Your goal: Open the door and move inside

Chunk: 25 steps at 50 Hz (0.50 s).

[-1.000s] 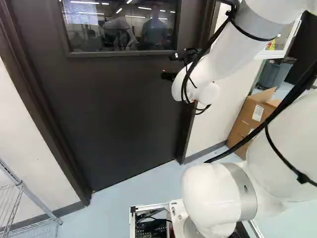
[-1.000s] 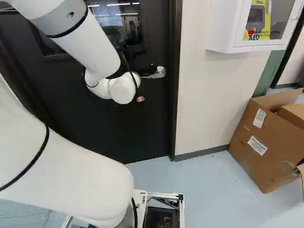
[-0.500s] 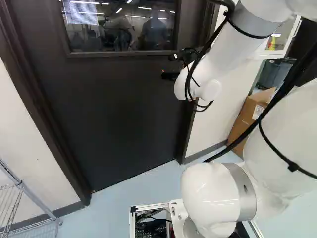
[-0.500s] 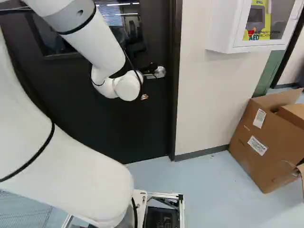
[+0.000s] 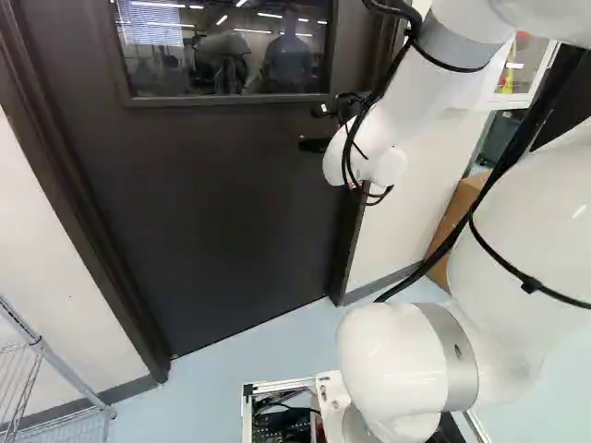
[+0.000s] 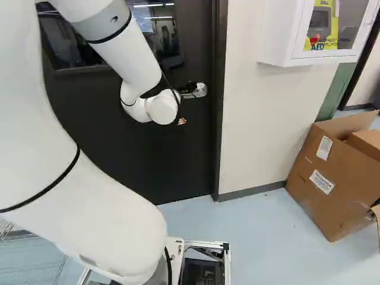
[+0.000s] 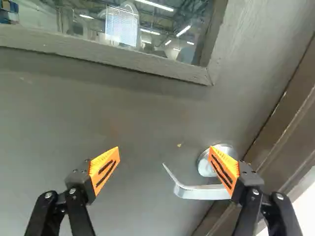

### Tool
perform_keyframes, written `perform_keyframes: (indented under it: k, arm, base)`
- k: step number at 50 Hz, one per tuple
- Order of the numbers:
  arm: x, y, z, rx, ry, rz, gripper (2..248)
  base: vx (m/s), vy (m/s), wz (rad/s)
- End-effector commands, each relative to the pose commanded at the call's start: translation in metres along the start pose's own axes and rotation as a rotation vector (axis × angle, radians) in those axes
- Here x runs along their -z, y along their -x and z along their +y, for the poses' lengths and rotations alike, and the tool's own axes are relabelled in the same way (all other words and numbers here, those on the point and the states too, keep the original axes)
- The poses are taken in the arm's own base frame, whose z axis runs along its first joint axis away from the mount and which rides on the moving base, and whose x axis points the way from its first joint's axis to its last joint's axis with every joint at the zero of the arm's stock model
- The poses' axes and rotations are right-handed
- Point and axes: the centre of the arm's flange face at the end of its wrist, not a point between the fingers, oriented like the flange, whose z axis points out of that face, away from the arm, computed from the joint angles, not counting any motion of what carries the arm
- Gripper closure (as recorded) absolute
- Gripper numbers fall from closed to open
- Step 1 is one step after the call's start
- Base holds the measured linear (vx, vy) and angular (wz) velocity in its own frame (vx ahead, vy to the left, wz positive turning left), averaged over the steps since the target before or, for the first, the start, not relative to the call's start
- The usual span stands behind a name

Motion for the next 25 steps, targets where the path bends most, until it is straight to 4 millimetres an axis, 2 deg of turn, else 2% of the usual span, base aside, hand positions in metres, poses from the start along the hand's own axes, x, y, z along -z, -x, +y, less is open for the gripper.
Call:
perform_keyframes:
  k: [25]
  arm:
    - [-0.006, 0.025, -0.004, -0.015, -0.013, -0.057, 3]
  base:
    - [0.000, 0.000, 0.000]
